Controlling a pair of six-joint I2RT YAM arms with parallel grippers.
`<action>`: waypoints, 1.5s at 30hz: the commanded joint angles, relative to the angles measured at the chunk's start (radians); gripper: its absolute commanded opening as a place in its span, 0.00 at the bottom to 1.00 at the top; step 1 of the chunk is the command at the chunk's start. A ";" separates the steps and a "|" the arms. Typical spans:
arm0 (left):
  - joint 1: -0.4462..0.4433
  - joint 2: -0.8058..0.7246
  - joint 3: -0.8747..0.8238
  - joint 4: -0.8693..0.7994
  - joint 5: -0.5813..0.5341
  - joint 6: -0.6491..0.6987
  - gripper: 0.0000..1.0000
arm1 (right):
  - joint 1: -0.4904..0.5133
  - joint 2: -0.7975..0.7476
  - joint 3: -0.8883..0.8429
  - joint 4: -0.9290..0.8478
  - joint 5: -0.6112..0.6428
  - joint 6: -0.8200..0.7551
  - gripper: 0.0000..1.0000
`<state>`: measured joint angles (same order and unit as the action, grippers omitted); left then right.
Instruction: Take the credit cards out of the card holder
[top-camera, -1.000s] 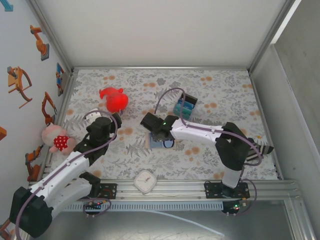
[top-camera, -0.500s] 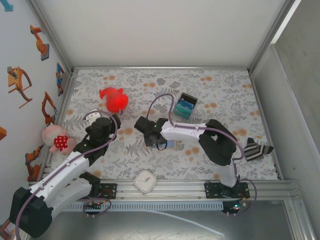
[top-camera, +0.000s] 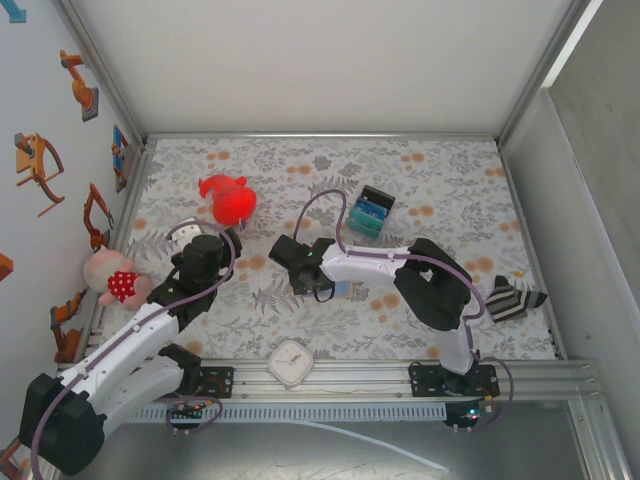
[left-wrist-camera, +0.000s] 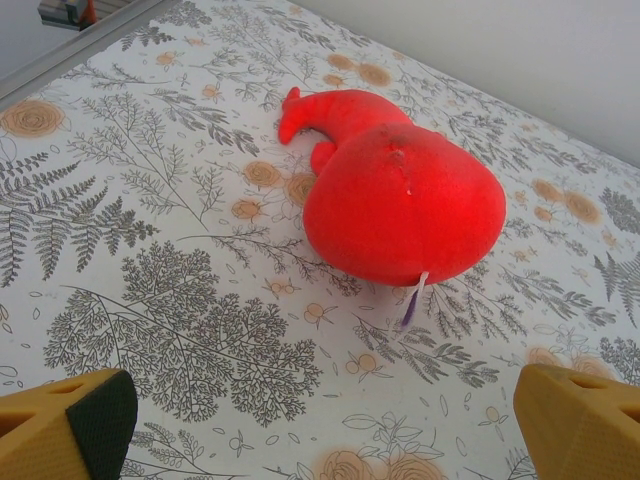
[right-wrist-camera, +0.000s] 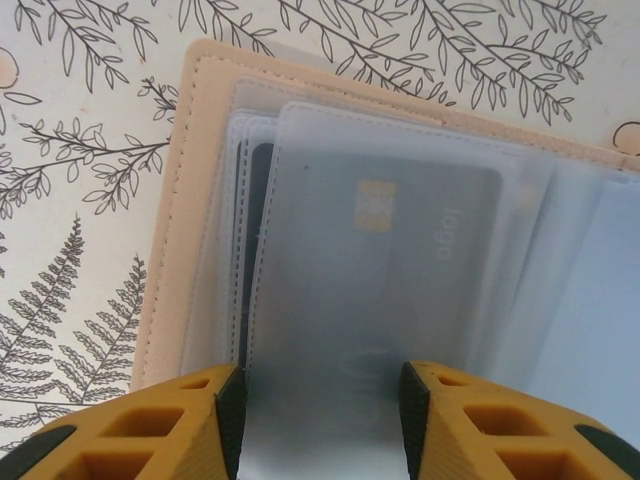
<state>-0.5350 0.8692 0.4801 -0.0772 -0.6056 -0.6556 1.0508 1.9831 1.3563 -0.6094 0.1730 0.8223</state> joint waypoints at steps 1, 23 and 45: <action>0.007 0.000 -0.008 -0.014 -0.007 -0.009 0.97 | 0.002 0.012 -0.041 -0.027 0.027 0.013 0.42; 0.005 -0.001 0.015 -0.012 0.052 0.020 0.97 | -0.010 -0.179 -0.113 -0.046 0.170 -0.011 0.22; -0.175 0.072 0.007 0.085 0.065 0.152 0.97 | -0.140 -0.378 -0.393 0.090 0.204 -0.003 0.25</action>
<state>-0.6838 0.9310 0.4805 -0.0143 -0.5205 -0.5476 0.9295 1.6516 0.9974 -0.5667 0.3565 0.8143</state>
